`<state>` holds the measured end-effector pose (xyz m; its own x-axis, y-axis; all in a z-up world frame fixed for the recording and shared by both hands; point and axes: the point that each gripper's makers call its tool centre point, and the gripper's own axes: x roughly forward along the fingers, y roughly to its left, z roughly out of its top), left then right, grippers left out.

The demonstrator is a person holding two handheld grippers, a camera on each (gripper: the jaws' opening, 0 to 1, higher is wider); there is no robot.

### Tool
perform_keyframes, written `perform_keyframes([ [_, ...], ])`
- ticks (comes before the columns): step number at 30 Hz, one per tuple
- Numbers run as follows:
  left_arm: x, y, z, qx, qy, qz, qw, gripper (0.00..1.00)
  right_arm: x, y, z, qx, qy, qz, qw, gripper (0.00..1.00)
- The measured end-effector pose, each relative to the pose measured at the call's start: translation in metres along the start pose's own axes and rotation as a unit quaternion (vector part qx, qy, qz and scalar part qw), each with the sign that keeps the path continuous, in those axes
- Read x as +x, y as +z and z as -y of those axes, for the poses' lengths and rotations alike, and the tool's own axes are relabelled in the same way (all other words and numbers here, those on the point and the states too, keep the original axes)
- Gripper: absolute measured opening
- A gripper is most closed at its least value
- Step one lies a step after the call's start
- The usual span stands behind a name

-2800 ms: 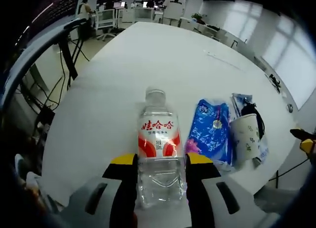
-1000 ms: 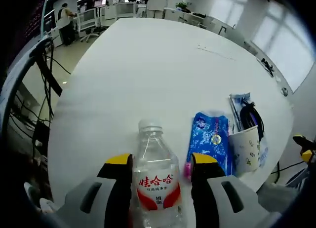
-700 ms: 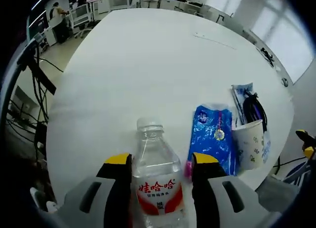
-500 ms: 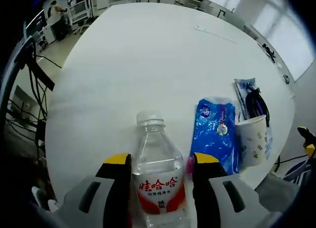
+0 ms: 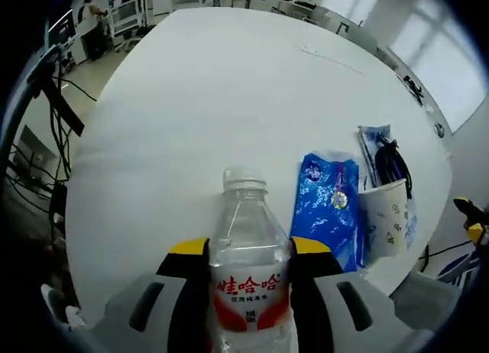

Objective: Arrange the tabletop items into an orderly group along one side of the table until the central work area is clear of visible clutter.

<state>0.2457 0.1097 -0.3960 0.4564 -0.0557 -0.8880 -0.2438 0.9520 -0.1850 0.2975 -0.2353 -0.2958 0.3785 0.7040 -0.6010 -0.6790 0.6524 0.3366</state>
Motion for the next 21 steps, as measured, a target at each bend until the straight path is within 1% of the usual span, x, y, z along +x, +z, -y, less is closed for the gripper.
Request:
perform_keyframes([
  [2,-0.004,-0.001,0.001,-0.002,0.001,0.006,1.0000,0.39,0.000,0.002,-0.002,-0.003,0.002,0.000,1.0000,0.65],
  [6,-0.010,0.003,-0.001,-0.003,0.003,0.020,0.9998,0.39,0.002,0.003,-0.005,-0.006,0.007,0.001,1.0000,0.65],
  [8,-0.016,0.004,-0.001,-0.004,0.005,0.029,0.9996,0.39,0.003,0.003,-0.006,-0.009,0.010,0.000,0.9999,0.65],
  [10,-0.025,0.003,0.003,-0.005,0.008,0.038,0.9992,0.39,0.004,0.004,-0.006,-0.011,0.014,0.000,0.9998,0.65],
  [11,-0.026,0.004,0.000,-0.006,0.009,0.042,0.9991,0.39,0.005,0.004,-0.006,-0.011,0.015,-0.001,0.9998,0.64],
  [14,-0.033,0.005,-0.001,-0.008,0.011,0.052,0.9985,0.39,0.007,0.000,-0.009,-0.015,0.020,-0.007,0.9997,0.64],
  [15,-0.031,0.007,-0.005,-0.009,0.013,0.057,0.9983,0.39,0.007,-0.001,-0.010,-0.015,0.022,-0.009,0.9996,0.64],
  [16,-0.032,0.008,-0.006,-0.010,0.014,0.060,0.9981,0.39,0.008,-0.002,-0.011,-0.015,0.023,-0.010,0.9996,0.64],
  [18,-0.037,0.007,-0.006,-0.011,0.016,0.066,0.9976,0.39,0.008,-0.003,-0.012,-0.016,0.025,-0.012,0.9995,0.64],
  [19,-0.043,0.007,-0.004,-0.012,0.018,0.070,0.9973,0.39,0.009,-0.003,-0.013,-0.018,0.028,-0.014,0.9994,0.64],
  [21,-0.043,0.006,-0.007,-0.013,0.021,0.076,0.9968,0.39,0.011,-0.003,-0.014,-0.021,0.031,-0.017,0.9991,0.64],
])
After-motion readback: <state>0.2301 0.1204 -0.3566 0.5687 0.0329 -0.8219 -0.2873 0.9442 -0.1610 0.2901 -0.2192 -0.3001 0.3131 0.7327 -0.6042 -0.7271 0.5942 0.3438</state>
